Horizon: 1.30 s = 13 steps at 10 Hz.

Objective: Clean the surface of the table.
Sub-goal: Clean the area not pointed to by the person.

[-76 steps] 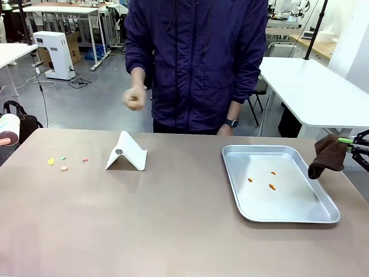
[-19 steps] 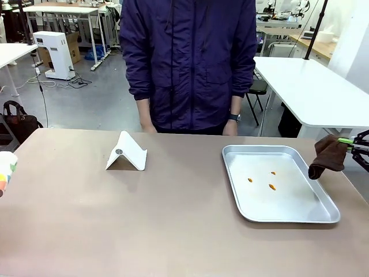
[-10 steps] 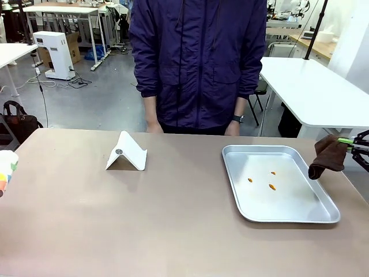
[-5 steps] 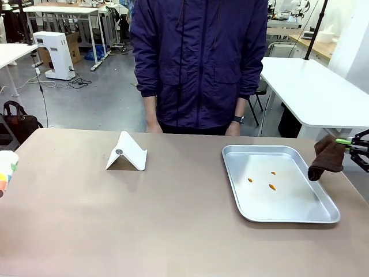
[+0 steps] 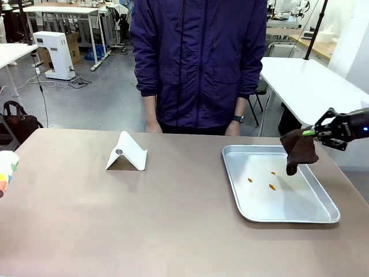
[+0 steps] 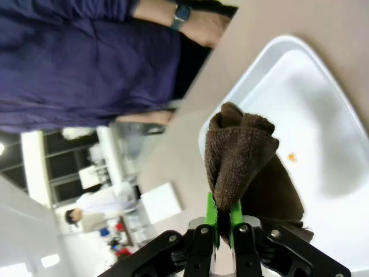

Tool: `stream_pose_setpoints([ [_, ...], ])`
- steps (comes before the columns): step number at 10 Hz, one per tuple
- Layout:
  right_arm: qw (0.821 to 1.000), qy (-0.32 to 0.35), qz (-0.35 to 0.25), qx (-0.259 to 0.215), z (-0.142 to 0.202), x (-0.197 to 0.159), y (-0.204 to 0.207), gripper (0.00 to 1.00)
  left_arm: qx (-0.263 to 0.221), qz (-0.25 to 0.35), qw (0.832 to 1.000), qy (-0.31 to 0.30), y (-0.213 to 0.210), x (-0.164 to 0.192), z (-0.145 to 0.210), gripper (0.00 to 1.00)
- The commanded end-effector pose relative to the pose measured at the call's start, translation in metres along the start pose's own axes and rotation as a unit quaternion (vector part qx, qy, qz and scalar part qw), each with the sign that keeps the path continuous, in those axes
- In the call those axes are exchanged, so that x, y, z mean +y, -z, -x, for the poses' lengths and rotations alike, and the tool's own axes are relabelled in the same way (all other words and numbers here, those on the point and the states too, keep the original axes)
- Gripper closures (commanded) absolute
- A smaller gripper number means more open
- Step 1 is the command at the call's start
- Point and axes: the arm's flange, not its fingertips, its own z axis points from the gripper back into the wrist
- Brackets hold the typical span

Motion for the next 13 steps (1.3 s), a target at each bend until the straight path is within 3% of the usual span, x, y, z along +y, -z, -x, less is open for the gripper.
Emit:
stream_pose_setpoints([
  [1, 0.993, -0.068, 0.097, 0.02, -0.007, 0.015, 0.011, 0.91, 0.002, 0.003, 1.0, 0.0, 0.003, -0.004, 0.004, 0.78],
  [3, 0.97, -0.132, 0.205, 0.023, -0.004, 0.025, 0.029, 0.91, 0.002, 0.003, 1.0, 0.0, 0.003, -0.004, 0.004, 0.78],
  [5, 0.953, -0.174, 0.244, 0.047, 0.001, 0.023, 0.055, 0.91, 0.002, 0.003, 1.0, 0.0, 0.003, -0.004, 0.004, 0.78],
  [7, 0.959, -0.169, 0.223, 0.049, 0.002, 0.015, 0.09, 0.91, 0.002, 0.003, 1.0, 0.0, 0.003, -0.004, 0.004, 0.78],
  [11, 0.96, -0.167, 0.187, 0.127, 0.009, 0.012, 0.145, 0.91, 0.002, 0.003, 1.0, 0.0, 0.003, -0.004, 0.004, 0.78],
  [13, 0.957, -0.155, 0.156, 0.189, 0.011, 0.013, 0.159, 0.91, 0.002, 0.003, 1.0, 0.0, 0.003, -0.004, 0.004, 0.78],
])
